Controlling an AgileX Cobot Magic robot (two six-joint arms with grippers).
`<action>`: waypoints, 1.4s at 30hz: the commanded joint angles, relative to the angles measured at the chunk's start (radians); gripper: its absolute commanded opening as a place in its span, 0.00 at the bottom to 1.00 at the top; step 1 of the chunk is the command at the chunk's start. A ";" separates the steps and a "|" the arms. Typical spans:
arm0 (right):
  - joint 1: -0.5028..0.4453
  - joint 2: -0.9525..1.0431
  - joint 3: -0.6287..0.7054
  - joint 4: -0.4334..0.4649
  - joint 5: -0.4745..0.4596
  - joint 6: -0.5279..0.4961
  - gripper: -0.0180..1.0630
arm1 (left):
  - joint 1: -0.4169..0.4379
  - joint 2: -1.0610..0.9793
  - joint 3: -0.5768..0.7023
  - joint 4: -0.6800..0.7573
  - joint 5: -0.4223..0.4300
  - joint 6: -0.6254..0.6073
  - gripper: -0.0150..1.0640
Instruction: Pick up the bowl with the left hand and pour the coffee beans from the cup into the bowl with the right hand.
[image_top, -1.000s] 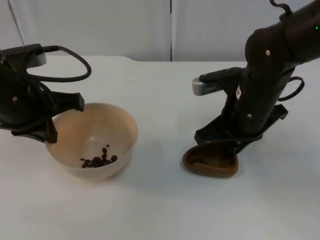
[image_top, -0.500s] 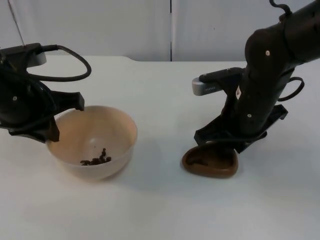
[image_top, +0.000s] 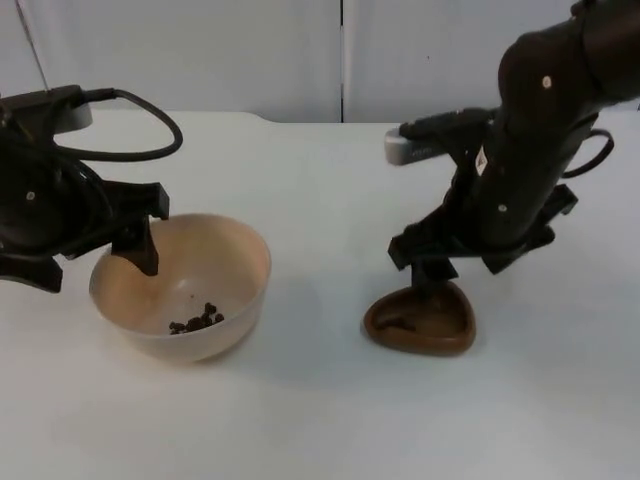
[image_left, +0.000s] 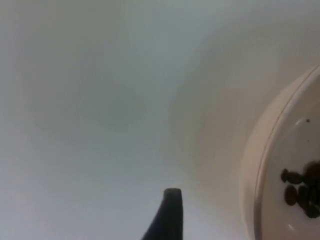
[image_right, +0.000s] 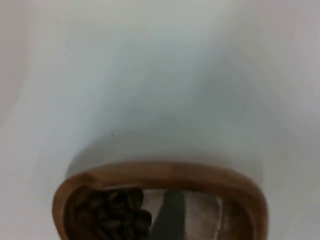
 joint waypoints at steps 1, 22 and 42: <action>-0.002 -0.028 0.003 -0.010 0.009 0.000 0.73 | 0.002 -0.031 -0.005 -0.014 -0.008 0.000 0.74; 0.003 -0.558 0.003 -0.028 0.080 -0.011 0.73 | 0.002 -0.605 -0.005 0.012 0.022 0.031 0.74; 0.003 -0.802 0.106 -0.035 0.125 -0.011 0.73 | 0.002 -0.864 0.033 0.011 0.157 0.122 0.74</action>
